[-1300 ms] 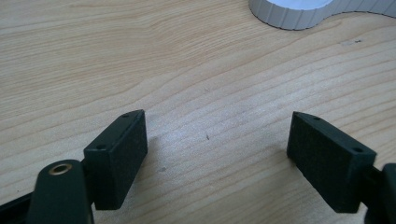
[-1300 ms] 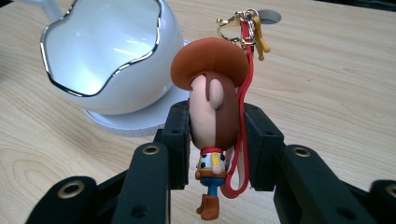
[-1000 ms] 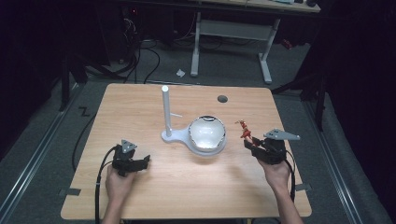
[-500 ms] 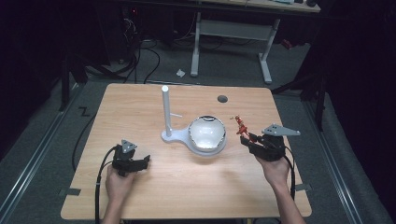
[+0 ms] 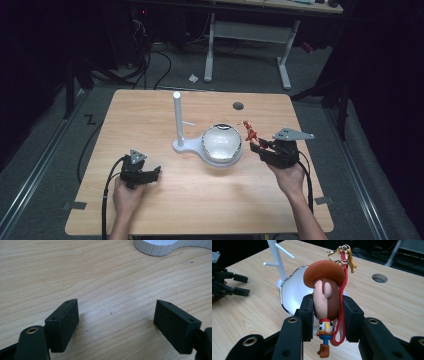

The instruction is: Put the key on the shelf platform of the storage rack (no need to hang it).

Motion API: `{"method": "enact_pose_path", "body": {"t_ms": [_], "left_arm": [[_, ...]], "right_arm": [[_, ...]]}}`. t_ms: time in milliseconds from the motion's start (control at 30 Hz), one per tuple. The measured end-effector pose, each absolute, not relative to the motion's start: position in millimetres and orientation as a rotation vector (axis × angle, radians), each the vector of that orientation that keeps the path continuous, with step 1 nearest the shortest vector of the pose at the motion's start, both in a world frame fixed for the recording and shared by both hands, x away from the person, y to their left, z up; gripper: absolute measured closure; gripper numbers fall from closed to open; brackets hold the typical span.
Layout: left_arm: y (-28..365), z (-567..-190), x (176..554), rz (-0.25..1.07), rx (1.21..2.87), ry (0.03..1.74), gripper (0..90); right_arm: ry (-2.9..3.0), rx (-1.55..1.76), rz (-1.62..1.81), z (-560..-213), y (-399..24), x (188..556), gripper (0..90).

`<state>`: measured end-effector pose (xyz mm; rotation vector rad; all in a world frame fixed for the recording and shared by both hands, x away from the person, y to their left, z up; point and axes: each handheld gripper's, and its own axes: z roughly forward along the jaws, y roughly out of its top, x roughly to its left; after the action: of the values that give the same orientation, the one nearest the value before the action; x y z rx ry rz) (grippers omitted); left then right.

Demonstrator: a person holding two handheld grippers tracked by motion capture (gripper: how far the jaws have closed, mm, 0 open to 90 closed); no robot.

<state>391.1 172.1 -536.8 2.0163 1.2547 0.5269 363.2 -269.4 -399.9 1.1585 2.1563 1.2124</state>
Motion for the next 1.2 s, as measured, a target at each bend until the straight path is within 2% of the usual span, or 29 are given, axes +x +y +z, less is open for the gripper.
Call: {"method": "enact_pose_path", "body": {"t_ms": [467, 1200], "left_arm": [[172, -537, 391, 0.527, 2.017, 1.254, 20.7], [172, -537, 391, 0.527, 2.017, 1.255, 20.8]], "right_arm": [[2.238, 1.093, 1.236, -398, -243, 372, 66.2], [2.355, 1.065, 1.224, -412, -213, 389, 66.1]]}}
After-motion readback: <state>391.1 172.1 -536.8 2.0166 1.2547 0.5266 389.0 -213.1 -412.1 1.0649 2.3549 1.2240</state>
